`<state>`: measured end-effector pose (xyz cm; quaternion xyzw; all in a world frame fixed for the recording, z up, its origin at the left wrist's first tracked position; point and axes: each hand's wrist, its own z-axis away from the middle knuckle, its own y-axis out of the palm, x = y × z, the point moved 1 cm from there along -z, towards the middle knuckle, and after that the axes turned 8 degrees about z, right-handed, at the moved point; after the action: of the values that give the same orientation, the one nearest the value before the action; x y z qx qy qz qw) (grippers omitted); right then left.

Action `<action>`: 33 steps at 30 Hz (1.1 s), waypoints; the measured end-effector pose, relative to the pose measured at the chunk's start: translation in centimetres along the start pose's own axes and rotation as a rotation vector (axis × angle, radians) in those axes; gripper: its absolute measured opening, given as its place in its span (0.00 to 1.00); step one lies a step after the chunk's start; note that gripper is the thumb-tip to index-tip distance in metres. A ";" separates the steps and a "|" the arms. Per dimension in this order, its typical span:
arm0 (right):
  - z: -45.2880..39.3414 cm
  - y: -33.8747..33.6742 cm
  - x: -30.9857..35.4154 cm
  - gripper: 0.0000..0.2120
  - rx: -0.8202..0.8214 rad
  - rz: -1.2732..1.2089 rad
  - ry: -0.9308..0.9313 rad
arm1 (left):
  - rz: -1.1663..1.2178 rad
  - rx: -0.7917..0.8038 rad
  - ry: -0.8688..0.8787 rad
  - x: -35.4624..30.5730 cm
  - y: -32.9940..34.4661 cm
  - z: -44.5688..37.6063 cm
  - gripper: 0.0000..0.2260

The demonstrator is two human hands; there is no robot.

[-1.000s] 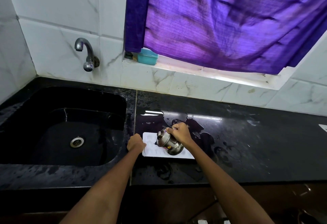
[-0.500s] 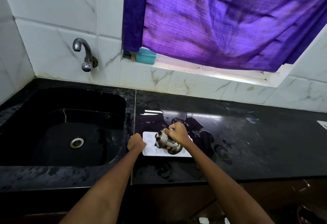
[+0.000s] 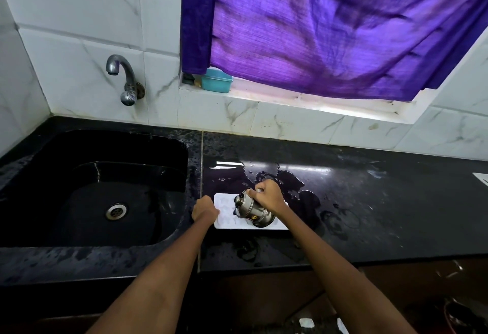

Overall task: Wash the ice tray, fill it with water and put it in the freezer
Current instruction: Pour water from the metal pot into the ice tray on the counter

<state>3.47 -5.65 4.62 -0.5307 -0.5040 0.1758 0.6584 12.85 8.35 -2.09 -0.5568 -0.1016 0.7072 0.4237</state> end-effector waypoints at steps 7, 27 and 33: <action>-0.5 -1.2 -1.2 0.28 -0.017 -0.231 0.147 | -0.015 -0.005 0.004 0.0 0.1 0.0 0.17; 1.1 -1.2 -1.6 0.28 -0.019 0.127 -0.009 | -0.039 -0.027 -0.004 0.1 0.4 -0.3 0.17; 1.0 -1.3 -1.5 0.28 -0.027 0.138 -0.012 | -0.012 -0.024 -0.010 0.2 0.4 -0.4 0.17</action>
<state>1.57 -6.73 4.93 -0.5718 -0.4725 0.2172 0.6345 12.97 8.12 -2.62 -0.5574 -0.1156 0.7062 0.4209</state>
